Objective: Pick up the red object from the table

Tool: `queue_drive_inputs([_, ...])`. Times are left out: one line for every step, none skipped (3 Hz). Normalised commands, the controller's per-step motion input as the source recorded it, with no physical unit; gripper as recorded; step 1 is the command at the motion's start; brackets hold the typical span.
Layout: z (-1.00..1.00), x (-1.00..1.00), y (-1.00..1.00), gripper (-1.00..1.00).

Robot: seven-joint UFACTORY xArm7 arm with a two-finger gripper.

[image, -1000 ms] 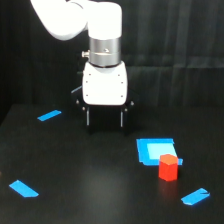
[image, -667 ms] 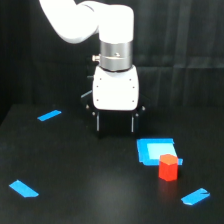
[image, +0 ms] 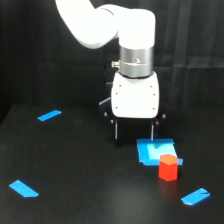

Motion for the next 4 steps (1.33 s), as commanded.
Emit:
queue_drive_inputs([-0.16, 0.59, -0.70, 0.98])
queue_drive_inputs([-0.23, 0.27, -0.78, 1.00])
queue_drive_inputs([-0.19, 0.21, -0.85, 1.00])
queue_drive_inputs([0.01, -0.01, -0.59, 0.95])
